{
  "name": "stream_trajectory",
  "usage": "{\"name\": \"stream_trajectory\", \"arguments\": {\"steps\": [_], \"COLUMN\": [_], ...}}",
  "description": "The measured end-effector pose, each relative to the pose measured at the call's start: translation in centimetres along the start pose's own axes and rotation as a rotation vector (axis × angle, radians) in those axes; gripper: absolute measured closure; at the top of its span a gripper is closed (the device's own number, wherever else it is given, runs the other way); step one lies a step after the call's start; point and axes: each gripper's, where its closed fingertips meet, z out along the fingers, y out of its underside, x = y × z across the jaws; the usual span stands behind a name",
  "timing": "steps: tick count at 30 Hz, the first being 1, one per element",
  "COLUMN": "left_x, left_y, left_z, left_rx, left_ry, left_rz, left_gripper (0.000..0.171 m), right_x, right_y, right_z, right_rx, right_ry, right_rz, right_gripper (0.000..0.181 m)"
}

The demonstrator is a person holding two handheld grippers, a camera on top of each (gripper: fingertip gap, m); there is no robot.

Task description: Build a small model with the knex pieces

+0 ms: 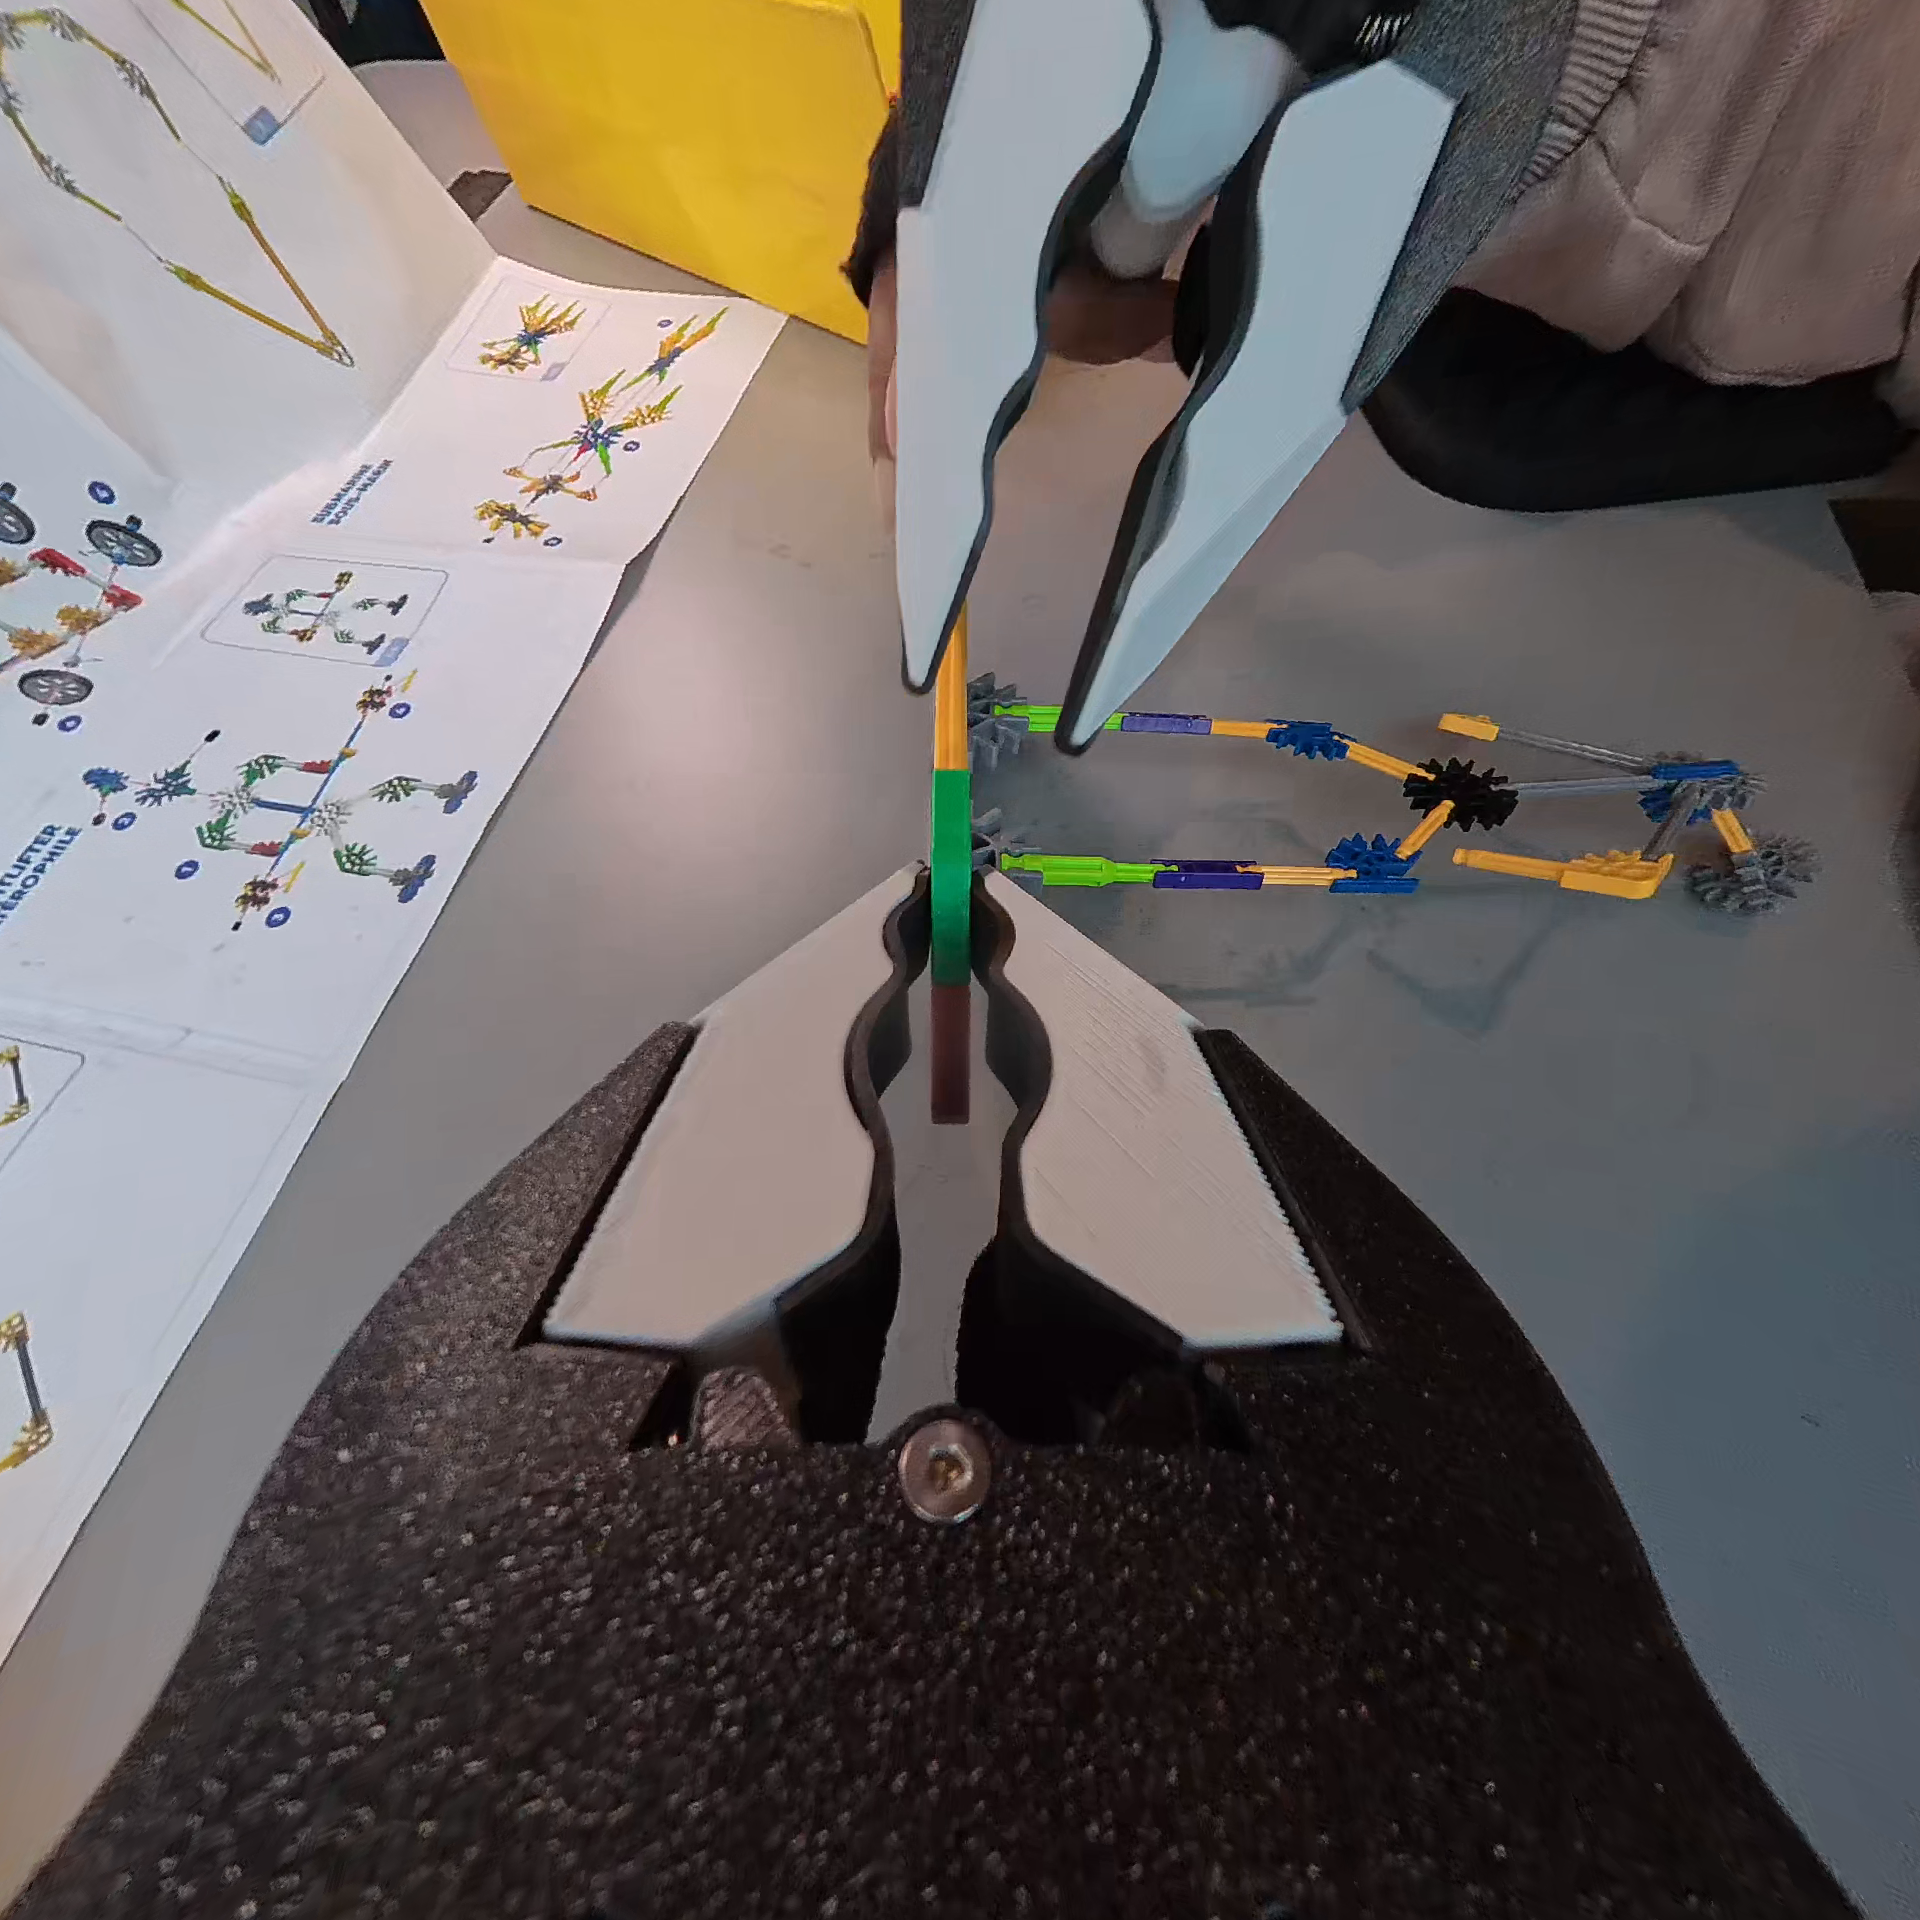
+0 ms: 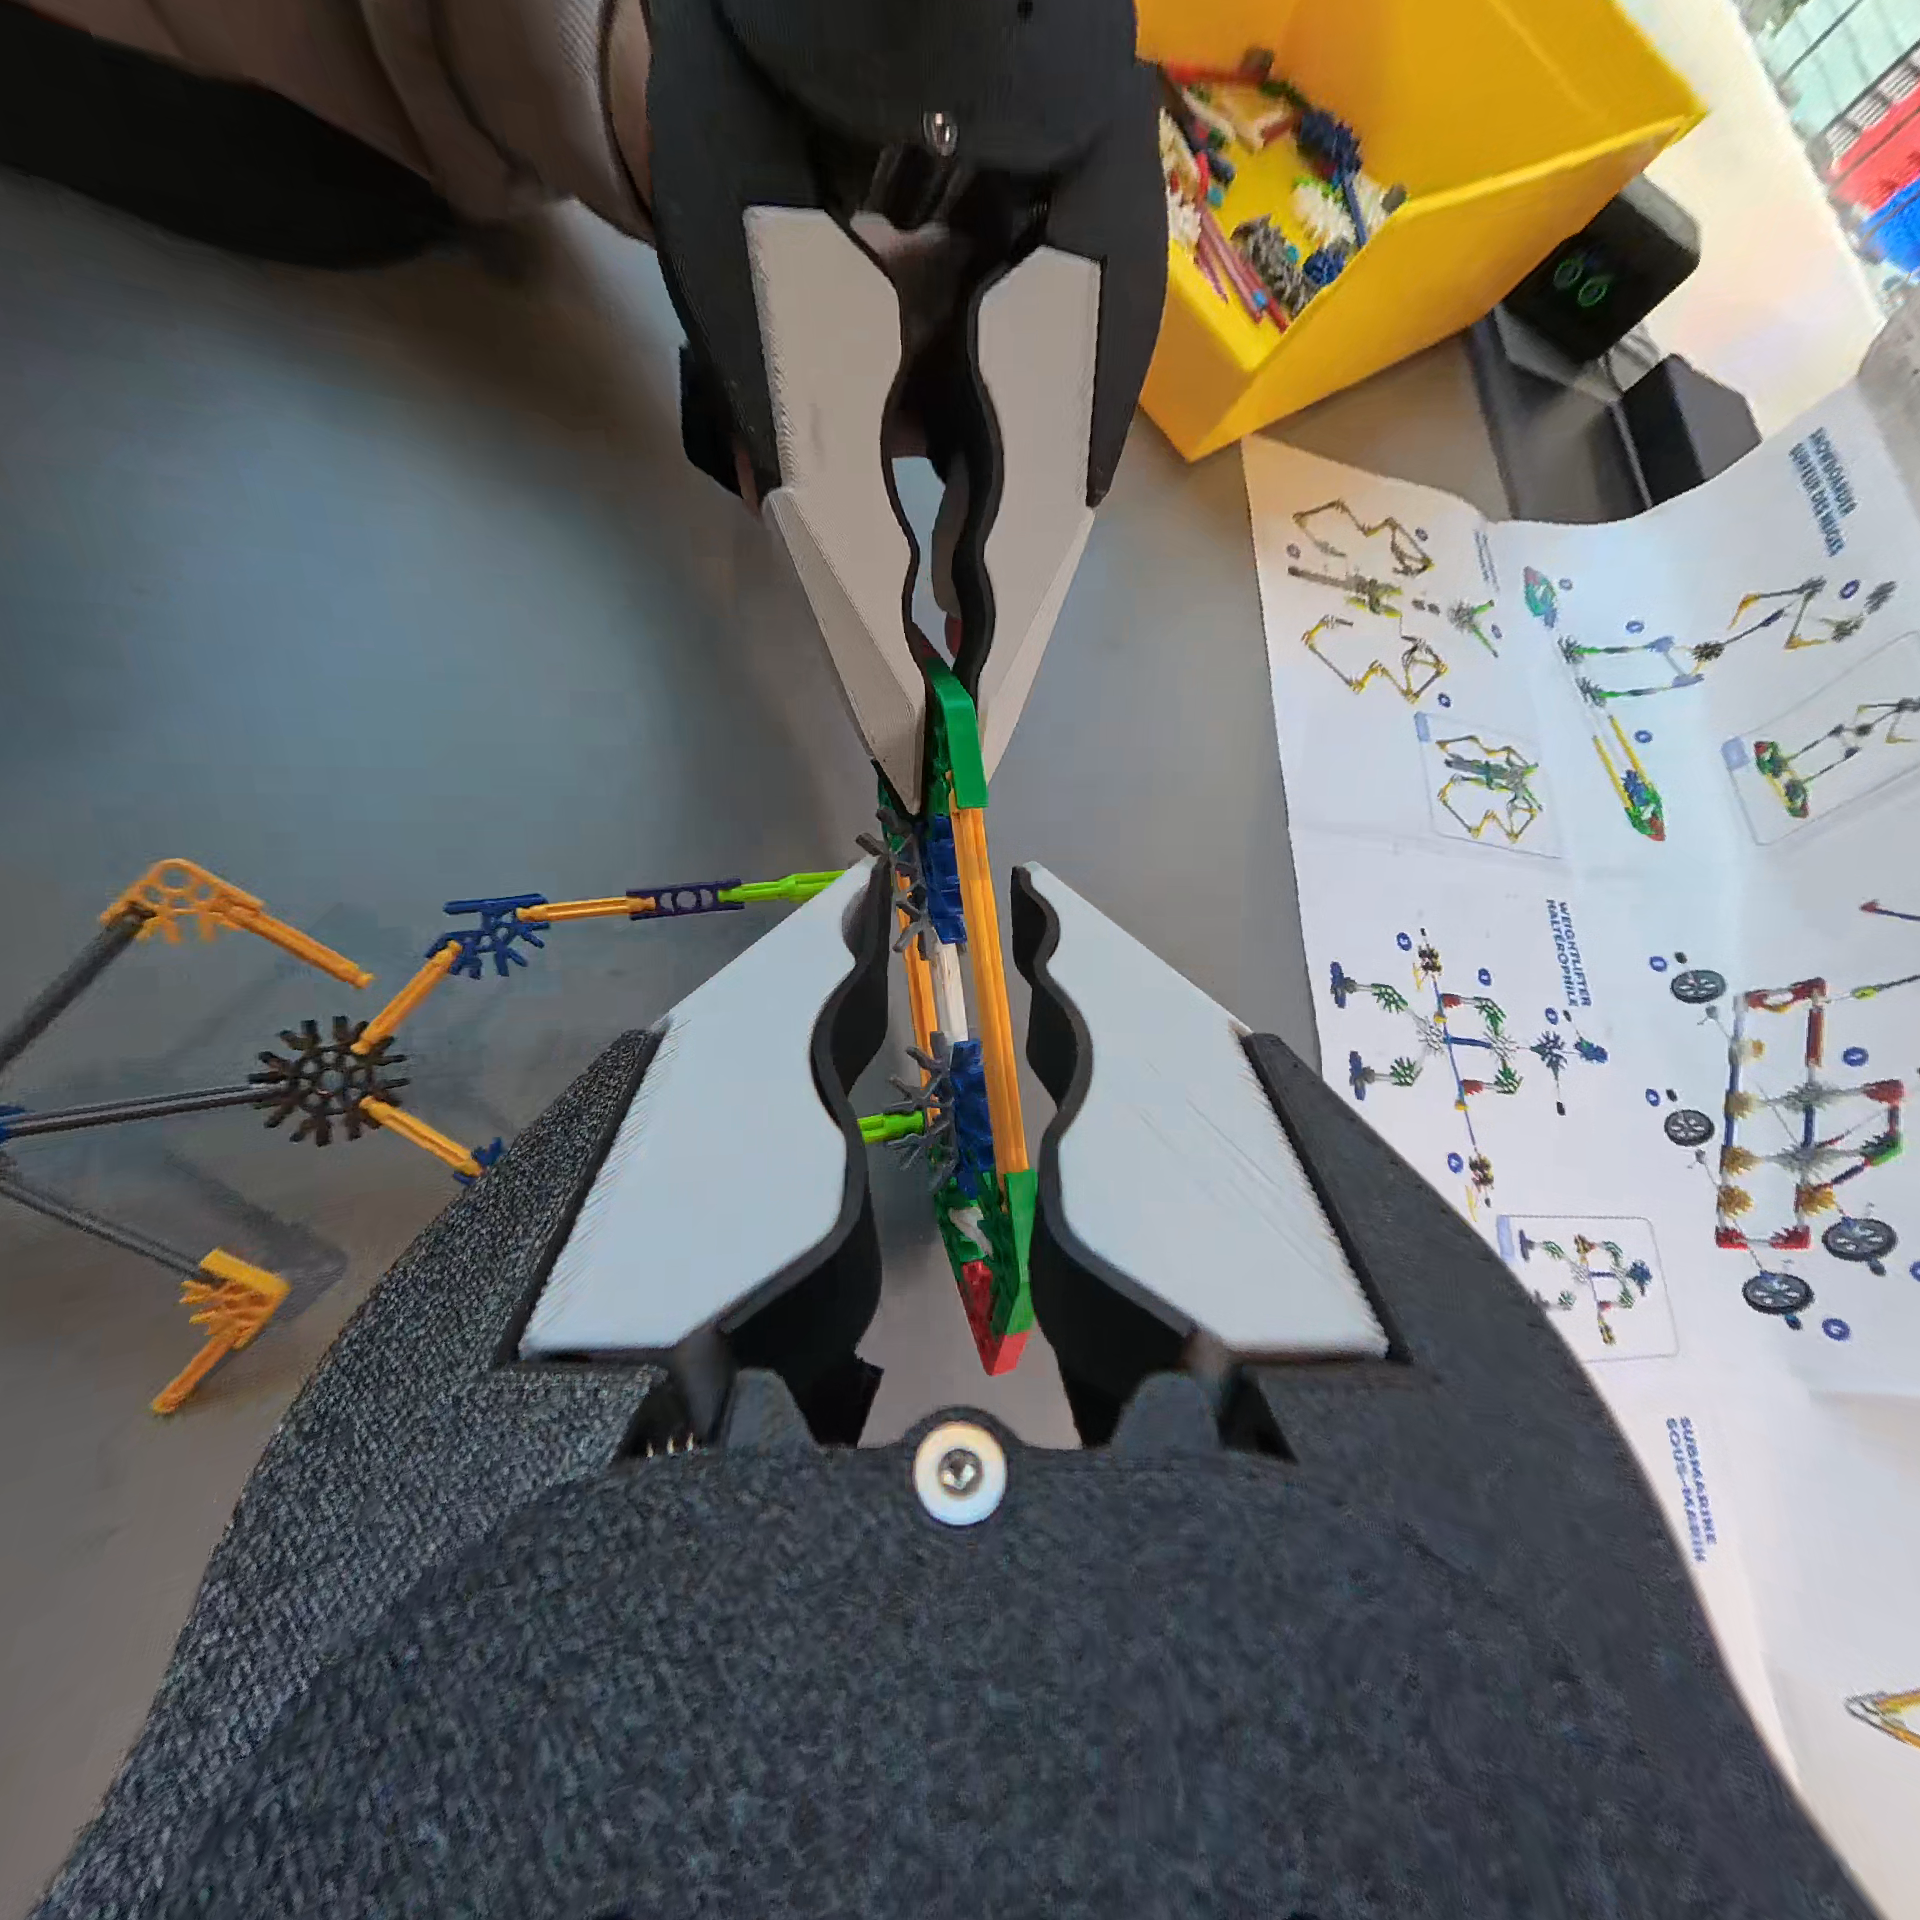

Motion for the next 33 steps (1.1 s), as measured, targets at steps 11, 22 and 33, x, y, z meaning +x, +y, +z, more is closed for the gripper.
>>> {"name": "stream_trajectory", "arguments": {"steps": [11,22,33], "left_x": [0.7,0.3,0.8], "left_y": [0.4,0.1,0.2], "left_z": [0.0,-0.3,0.2], "left_rx": [0.000,0.052,0.052], "left_ry": [0.006,-0.001,0.119], "left_rz": [0.019,-0.003,-0.187], "left_gripper": [0.167,0.163,0.165], "right_x": [-0.3,-0.2,-1.2], "right_y": [0.2,0.8,0.7], "right_z": [0.9,1.4,1.0], "right_rx": [-0.004,0.009,0.074], "right_ry": [-0.019,-0.046,-0.099], "right_rz": [0.007,0.043,0.065], "right_gripper": [0.175,0.177,0.178]}}
